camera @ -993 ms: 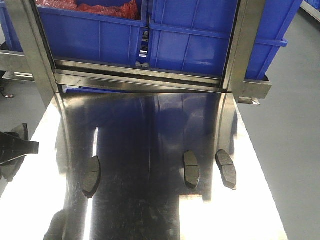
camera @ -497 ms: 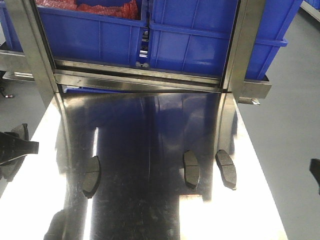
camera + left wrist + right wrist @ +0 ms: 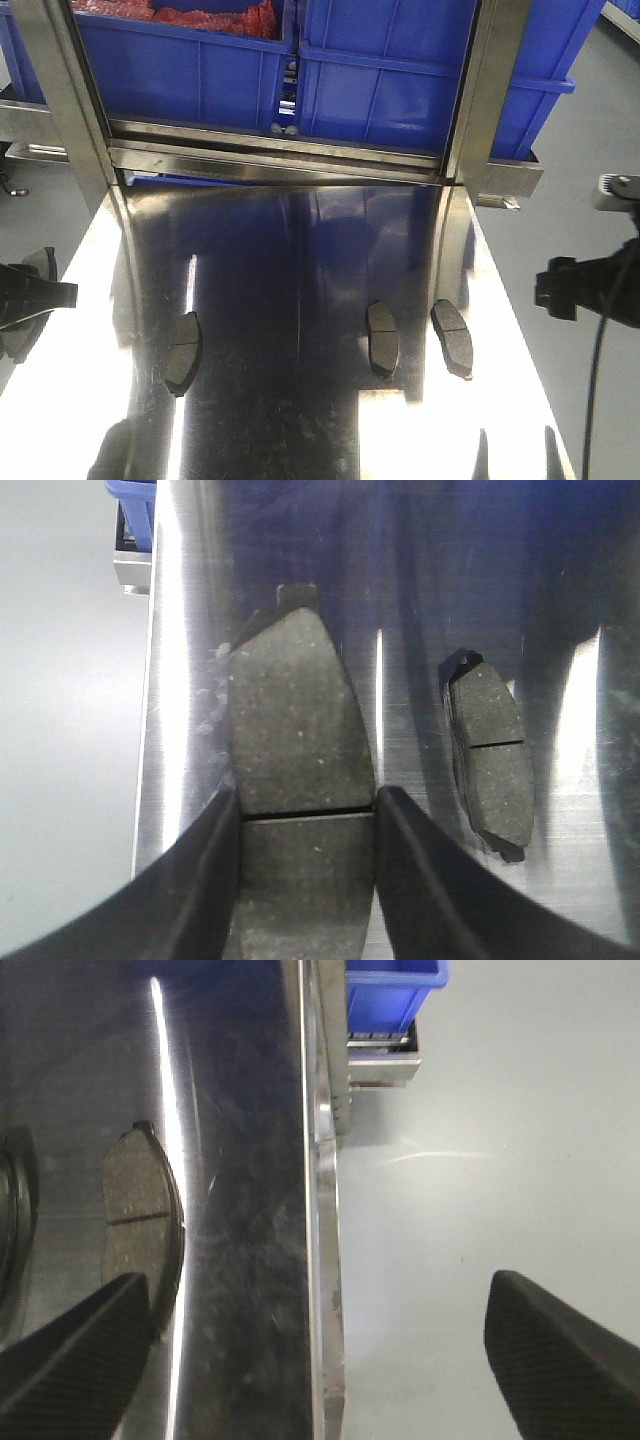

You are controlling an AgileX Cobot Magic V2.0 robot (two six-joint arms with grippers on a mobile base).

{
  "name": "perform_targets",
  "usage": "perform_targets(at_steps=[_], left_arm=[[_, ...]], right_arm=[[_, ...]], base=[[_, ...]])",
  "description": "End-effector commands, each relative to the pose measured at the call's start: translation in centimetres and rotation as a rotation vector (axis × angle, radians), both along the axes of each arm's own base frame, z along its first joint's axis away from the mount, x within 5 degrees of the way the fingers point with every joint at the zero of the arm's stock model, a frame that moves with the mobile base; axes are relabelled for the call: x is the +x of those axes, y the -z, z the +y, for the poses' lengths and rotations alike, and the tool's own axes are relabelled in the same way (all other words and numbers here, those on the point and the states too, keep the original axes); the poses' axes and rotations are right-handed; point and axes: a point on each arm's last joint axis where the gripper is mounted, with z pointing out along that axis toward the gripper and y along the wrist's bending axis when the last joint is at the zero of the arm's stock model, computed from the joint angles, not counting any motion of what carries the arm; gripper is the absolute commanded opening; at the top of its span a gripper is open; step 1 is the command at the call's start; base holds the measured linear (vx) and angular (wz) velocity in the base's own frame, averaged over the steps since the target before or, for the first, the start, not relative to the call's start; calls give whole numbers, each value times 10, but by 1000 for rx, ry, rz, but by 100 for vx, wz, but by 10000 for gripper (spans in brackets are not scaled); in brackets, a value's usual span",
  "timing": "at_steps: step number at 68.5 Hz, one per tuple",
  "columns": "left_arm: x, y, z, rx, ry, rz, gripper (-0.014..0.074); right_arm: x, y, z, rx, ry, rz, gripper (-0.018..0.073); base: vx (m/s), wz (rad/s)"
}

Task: Move and align brake pads A on conveyor
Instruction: 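Move the right gripper down onto the farthest-side brake pad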

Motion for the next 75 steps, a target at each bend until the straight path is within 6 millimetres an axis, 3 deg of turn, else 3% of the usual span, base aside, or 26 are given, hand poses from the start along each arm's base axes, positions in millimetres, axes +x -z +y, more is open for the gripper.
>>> perform_targets(at_steps=[1,29,44,75], left_arm=[[3,-17,-2,-18,-3,-109,76],[3,-17,-2,-18,-3,-109,76],[3,-17,-2,-18,-3,-109,76],[3,-17,-2,-18,-3,-109,76]], right_arm=[[17,-10,14,6,-46,-58,631],[67,26,84,-17,-164,101,610],[87,44,89,-15,-142,167,601],[90,70,90,-34,-139,253,587]], base=[[0,0],[0,0],[0,0],[0,0]])
